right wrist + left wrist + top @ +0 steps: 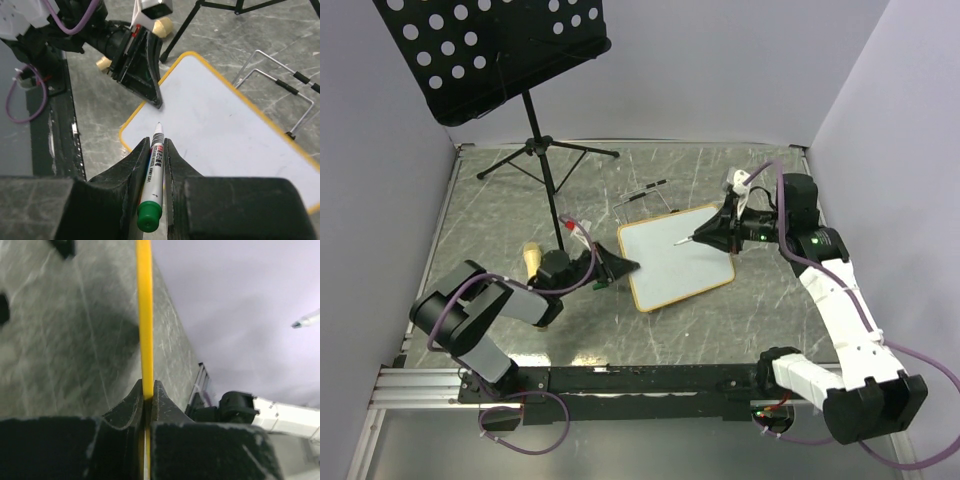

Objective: Write a sentence on the whiteboard
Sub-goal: Place the whiteboard at the center of the board, then write a sentence on the whiteboard.

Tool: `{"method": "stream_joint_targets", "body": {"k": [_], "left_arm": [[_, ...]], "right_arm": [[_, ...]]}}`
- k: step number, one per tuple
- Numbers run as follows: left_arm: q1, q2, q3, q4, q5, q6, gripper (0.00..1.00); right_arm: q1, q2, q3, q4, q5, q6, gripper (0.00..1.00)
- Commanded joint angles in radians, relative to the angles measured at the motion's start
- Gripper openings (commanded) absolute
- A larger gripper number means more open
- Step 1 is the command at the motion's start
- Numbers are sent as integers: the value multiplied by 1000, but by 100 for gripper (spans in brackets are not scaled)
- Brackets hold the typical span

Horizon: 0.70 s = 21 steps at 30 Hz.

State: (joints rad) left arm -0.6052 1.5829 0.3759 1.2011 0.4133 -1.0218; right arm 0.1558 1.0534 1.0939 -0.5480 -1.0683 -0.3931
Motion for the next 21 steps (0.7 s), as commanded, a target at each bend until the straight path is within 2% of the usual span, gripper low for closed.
{"method": "stream_joint_targets", "body": {"k": [1, 5, 13, 21], "left_arm": [[-33, 28, -35, 483, -99, -64, 1], [-71, 103, -49, 597, -117, -78, 1], [-120, 112, -74, 612, -179, 12, 1], [-126, 117, -74, 660, -159, 29, 1]], "right_arm": [[44, -38, -3, -27, 117, -81, 0], [96, -39, -51, 19, 128, -67, 0], [152, -1, -118, 83, 146, -78, 0], [180, 33, -106, 102, 179, -61, 0]]}}
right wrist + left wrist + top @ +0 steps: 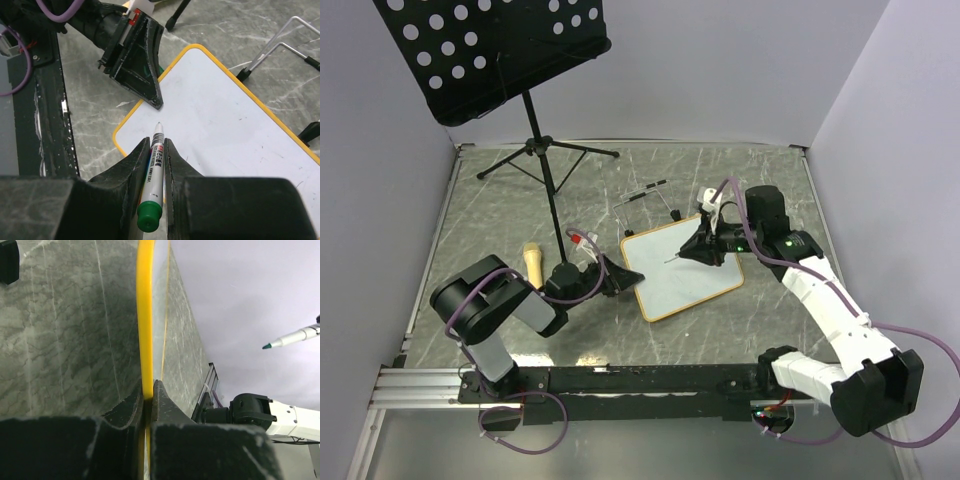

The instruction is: Write a sentence on the whiteboard

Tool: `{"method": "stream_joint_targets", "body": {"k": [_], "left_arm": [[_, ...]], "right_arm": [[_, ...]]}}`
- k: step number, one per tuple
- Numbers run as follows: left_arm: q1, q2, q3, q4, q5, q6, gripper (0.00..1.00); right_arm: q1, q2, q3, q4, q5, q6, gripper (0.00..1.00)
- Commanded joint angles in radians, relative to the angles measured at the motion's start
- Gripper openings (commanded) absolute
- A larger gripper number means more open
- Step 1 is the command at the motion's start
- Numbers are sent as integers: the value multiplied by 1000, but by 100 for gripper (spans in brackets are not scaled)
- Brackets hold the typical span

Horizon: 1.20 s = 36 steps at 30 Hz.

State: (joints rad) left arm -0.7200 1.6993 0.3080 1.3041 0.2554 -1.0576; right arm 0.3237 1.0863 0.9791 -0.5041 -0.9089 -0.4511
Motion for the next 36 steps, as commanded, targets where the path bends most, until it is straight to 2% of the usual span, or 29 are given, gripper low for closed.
{"method": "stream_joint_targets", "body": {"k": [1, 6, 14, 21, 30, 36], "left_arm": [[-13, -4, -4, 557, -1, 62, 1], [-15, -35, 2, 541, -25, 16, 1], [-35, -139, 20, 330, -67, 33, 1], [-39, -217, 14, 225, -96, 62, 1], [-39, -165, 17, 262, -81, 53, 1], [-41, -145, 17, 242, -53, 106, 1]], "right_arm": [[11, 1, 7, 62, 24, 6, 0], [15, -3, 7, 90, 74, 32, 0], [25, 12, 20, 76, 55, 28, 0], [38, 32, 47, 36, 24, 12, 0], [40, 46, 66, 36, -13, 38, 0], [40, 46, 29, 73, -4, 66, 0]]}}
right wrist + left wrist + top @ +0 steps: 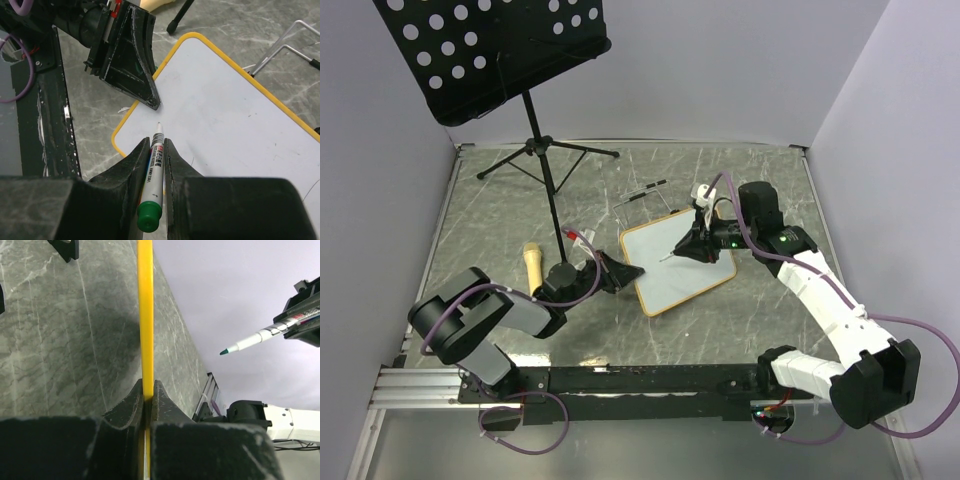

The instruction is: Write a sentence on the whiteboard

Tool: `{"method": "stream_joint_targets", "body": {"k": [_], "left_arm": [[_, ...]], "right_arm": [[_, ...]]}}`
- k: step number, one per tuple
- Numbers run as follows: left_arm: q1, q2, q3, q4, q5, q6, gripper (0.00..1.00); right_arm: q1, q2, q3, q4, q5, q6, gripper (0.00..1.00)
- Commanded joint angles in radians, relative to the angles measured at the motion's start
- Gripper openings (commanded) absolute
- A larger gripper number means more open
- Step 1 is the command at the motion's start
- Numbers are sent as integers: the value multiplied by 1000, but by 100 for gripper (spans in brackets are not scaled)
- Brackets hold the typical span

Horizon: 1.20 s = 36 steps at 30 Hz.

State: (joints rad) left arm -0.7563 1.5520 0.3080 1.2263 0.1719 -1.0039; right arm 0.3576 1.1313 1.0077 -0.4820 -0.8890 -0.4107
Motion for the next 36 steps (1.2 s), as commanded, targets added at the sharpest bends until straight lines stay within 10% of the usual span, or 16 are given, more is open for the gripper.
{"method": "stream_joint_targets", "body": {"k": [1, 36], "left_arm": [[-6, 9, 19, 325, 35, 69, 1], [-15, -4, -3, 338, -49, -107, 1]], "right_arm": [[7, 1, -6, 54, -24, 27, 0], [130, 21, -37, 229, 216, 61, 0]]}}
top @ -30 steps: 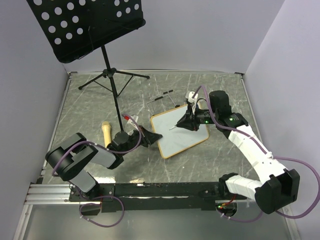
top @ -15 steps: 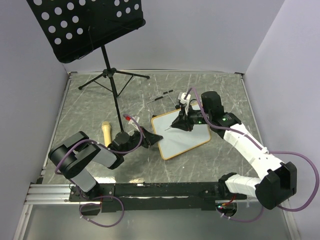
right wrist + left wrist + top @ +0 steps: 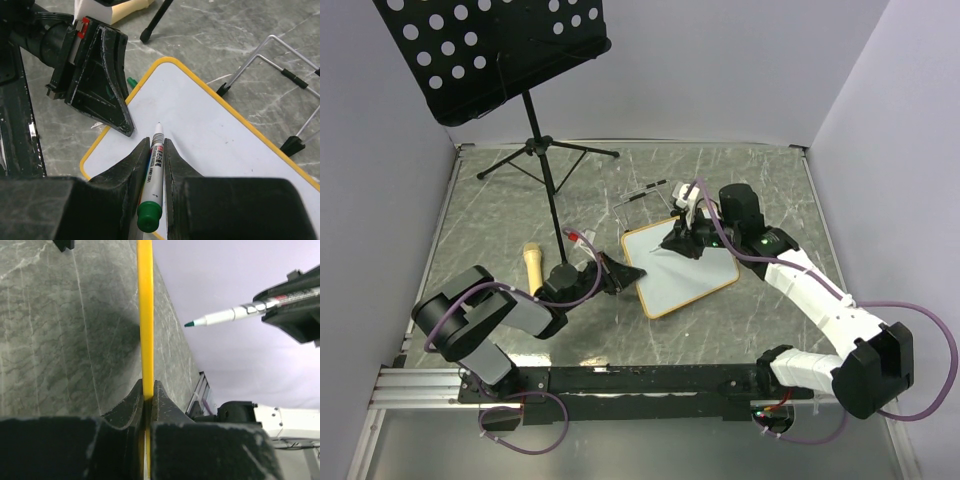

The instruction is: Write a sentence on the whiteboard

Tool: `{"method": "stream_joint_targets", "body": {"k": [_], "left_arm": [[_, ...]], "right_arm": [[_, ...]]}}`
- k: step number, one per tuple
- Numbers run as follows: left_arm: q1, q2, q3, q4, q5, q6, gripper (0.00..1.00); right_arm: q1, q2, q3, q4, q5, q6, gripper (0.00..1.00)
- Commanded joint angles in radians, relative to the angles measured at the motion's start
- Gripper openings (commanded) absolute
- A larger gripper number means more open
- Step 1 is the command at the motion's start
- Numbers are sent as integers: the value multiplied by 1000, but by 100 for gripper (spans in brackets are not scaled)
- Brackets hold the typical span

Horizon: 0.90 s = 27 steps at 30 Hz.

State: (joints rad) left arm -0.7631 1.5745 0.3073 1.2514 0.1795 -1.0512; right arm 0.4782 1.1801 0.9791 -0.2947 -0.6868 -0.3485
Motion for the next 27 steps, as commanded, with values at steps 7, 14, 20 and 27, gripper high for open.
{"method": "stream_joint_targets", "body": {"k": [7, 14, 20, 27], "left_arm": [[-19, 13, -11, 375, -90, -81, 1], [-31, 56, -19, 439, -89, -53, 1], [-31, 88, -19, 487, -98, -46, 1], [-38, 73, -8, 461, -123, -73, 1]], "right_arm": [[8, -27, -25, 74, -3, 40, 0], [8, -14, -71, 172, -16, 180, 0], [10, -16, -98, 218, 35, 244, 0], [19, -17, -109, 241, 115, 253, 0]]}}
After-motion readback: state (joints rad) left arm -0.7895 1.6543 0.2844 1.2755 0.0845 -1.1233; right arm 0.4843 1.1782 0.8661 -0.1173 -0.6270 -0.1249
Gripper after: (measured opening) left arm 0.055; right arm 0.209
